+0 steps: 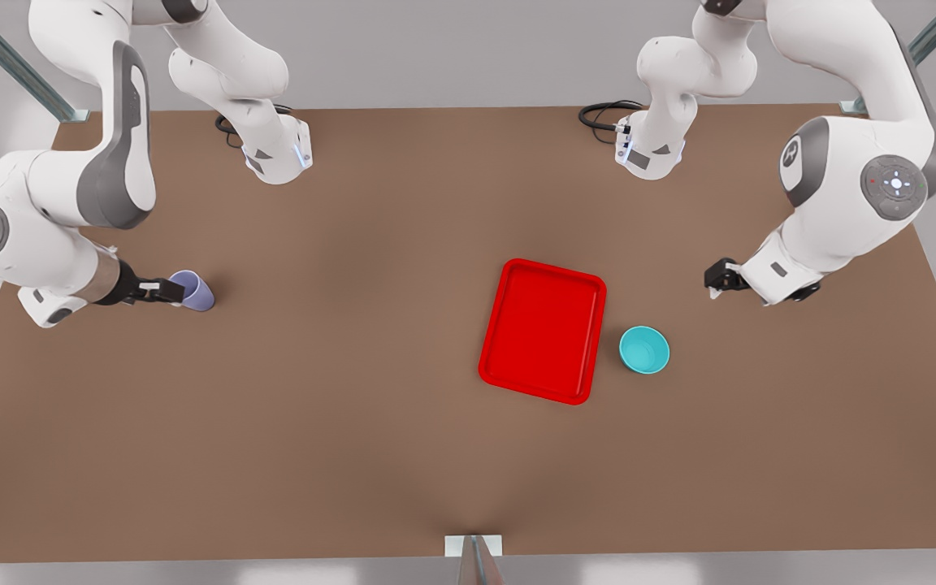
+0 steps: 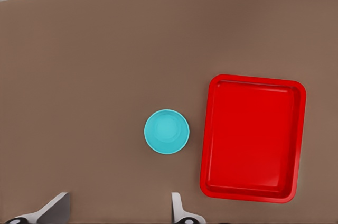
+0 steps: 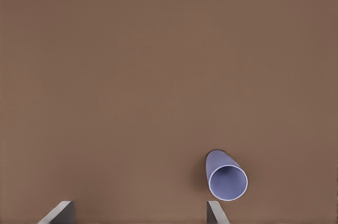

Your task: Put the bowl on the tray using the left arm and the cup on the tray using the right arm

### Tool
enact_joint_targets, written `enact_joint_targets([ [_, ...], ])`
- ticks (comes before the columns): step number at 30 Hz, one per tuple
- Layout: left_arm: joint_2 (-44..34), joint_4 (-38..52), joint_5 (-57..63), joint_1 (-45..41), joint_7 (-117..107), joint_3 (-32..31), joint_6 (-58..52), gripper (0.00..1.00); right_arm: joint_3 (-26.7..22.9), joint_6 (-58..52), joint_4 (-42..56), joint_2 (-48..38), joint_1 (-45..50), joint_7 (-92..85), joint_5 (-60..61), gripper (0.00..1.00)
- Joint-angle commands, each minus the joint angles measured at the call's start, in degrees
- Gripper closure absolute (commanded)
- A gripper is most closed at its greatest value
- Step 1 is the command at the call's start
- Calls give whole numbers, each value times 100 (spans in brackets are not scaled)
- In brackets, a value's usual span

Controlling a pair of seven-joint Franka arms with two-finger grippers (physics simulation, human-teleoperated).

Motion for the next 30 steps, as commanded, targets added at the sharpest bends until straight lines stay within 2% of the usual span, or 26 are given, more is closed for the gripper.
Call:
enact_joint_targets([
  [1, 14, 0, 48, 7, 0, 0, -3, 0, 9, -9, 12, 21, 31, -9, -7, 0],
  [3, 260, -263, 48, 60, -9, 9, 22, 0, 18, 0, 48, 56, 48, 26, -16, 0],
  [4, 629, -465, 40, 192, -9, 9, -4, 0, 26, -17, 56, 56, 48, 44, -16, 0],
  [7, 1912, -563, -1313, 622, 184, 0, 910, 0, 62, -35, 65, 135, 57, 35, -78, 0],
  [9, 2422, -879, -2061, 711, 913, 0, 1736, 0, 44, 18, -49, 293, 40, 26, -34, 0],
  [15, 2765, -1081, -2474, 746, 1424, -17, 1956, 0, -9, 404, -1077, 285, -752, -290, -42, 0],
  [17, 2853, -1081, -2465, 746, 1582, -17, 1974, 0, -9, 940, -2122, -356, -725, -290, -51, 0],
  [19, 2905, -1072, -2430, 746, 1600, -17, 1983, 0, -9, 1028, -2378, -444, -760, -290, -78, 0],
  [20, 2932, -1063, -2430, 746, 1600, -17, 2027, 3, -17, 1037, -2501, -497, -778, -281, -95, 0],
  [22, 2976, -1046, -2421, 746, 1600, -17, 2027, 29, -167, 1178, -2580, -427, -795, -281, -104, 0],
  [23, 2985, -1046, -2413, 737, 1600, -17, 2097, 47, -211, 1213, -2580, -348, -831, -290, -104, 0],
  [26, 2985, -1046, -2298, 719, 1591, -52, 2115, 49, -220, 1406, -2572, -155, -1015, -299, -165, 0],
  [27, 2985, -1037, -2298, 719, 1591, -52, 2115, 53, -220, 1406, -2580, -102, -1094, -299, -262, 0],
  [28, 2985, -1046, -2298, 719, 1591, -52, 2115, 57, -220, 1415, -2694, -146, -1103, -299, -262, 0],
  [30, 3002, -1037, -2298, 684, 1573, -52, 2194, 57, -220, 1529, -2914, -313, -1086, -290, -262, 0],
])
